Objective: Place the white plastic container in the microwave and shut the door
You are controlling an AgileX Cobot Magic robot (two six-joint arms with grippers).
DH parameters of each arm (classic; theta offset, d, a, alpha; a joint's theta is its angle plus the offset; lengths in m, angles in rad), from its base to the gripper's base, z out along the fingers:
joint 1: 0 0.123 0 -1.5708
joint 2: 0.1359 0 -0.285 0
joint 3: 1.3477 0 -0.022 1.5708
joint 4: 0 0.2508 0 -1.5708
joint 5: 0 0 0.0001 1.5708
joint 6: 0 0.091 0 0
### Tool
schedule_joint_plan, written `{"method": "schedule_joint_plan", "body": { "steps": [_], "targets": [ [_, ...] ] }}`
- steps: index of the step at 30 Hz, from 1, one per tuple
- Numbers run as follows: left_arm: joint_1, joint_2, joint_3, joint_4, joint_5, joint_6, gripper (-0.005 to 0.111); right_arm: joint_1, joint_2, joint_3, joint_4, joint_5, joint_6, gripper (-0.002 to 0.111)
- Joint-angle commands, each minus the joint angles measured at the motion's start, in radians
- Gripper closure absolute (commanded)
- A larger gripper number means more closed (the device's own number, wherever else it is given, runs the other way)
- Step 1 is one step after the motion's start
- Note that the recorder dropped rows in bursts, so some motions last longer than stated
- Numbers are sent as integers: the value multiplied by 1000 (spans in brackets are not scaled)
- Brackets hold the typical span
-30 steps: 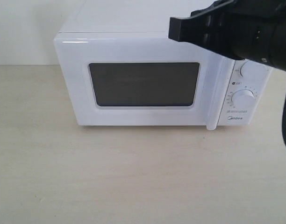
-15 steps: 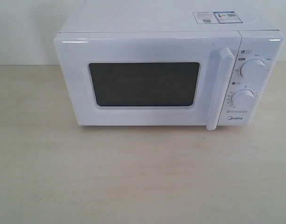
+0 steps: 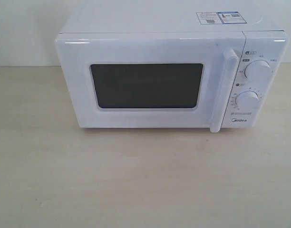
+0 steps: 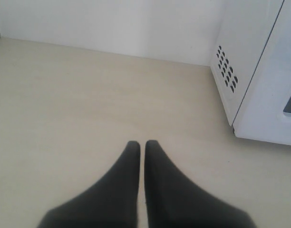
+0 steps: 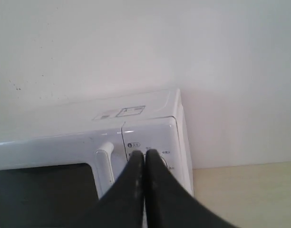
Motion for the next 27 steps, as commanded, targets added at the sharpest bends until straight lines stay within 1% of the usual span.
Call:
{"method": "schedule_joint_plan", "body": {
  "steps": [1,5,7,12,13,15,18,19,20,21,22,23,24,27],
  "targets": [
    [3,-2,2,-5,-4,-11,102,-36,-38,54,-4,-5,14,108],
    [3,-2,2,-5,-4,-11,102,-97,-38,88,-4,2,84,108],
    [3,-2,2,-5,-4,-11,102,-101,-38,118,-4,28,108,108],
    [3,-2,2,-5,-4,-9,102,-99,-38,118,4,115,143,108],
    [3,-2,2,-5,-4,-9,102,-99,-38,118,4,111,224,108],
    [3,-2,2,-5,-4,-9,102,-99,-38,118,4,87,310,108],
    [3,-2,2,-5,-4,-9,102,-99,-38,118,-42,40,382,108],
    [3,-2,2,-5,-4,-9,102,-99,-38,118,-156,45,433,108],
    [3,-2,2,-5,-4,-9,102,-101,-38,118,-316,66,496,108],
    [3,-2,2,-5,-4,-9,102,-101,-38,118,-523,105,603,108],
    [3,-2,2,-5,-4,-9,102,-101,-38,118,-686,127,718,108],
    [3,-2,2,-5,-4,-9,102,-101,-38,118,-950,154,952,108],
    [3,-2,2,-5,-4,-9,102,-101,-38,118,-1126,175,1113,108],
    [3,-2,2,-5,-4,-9,102,-101,-38,118,-1327,229,1272,108]
  ]
}}
